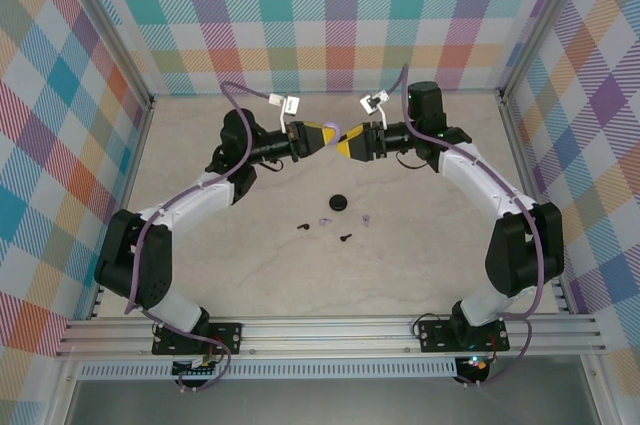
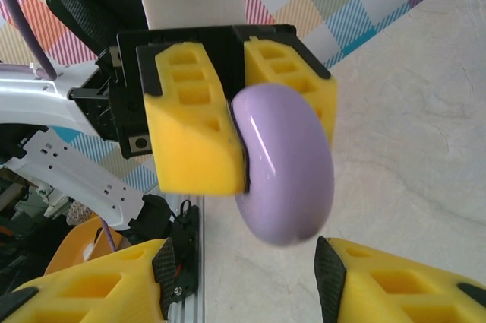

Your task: Insert wireless bluetooth earbuds into charging case

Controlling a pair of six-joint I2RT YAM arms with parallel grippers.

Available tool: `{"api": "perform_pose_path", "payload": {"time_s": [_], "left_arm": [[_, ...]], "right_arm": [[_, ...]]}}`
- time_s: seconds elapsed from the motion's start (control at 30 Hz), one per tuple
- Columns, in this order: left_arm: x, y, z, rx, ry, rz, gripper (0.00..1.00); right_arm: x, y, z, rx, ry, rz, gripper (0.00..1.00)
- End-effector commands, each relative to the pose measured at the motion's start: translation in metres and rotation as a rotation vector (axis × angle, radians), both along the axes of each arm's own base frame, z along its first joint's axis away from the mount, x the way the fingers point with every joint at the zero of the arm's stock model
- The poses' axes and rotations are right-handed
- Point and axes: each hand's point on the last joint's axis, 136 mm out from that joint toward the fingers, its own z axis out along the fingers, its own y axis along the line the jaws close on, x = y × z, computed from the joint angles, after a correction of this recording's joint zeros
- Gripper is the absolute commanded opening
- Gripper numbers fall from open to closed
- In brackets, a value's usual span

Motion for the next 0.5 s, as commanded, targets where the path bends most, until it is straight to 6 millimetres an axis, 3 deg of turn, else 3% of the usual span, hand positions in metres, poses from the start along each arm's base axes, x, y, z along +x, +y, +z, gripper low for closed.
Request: {"api": "perform_pose_path", "payload": {"time_s": [0.0, 0.47], "left_arm": [[-0.013, -0.006, 0.030, -0.024, -0.101, -0.041, 0.08], [-0.020, -0.010, 0.031, -0.023, -0.108, -0.050, 0.08]], "right_arm": [[0.000, 0.005, 0.018, 0.033, -0.050, 0.039, 0.53], [-0.013, 0.016, 0.025, 0.052, -0.053, 0.124, 0.36]]}}
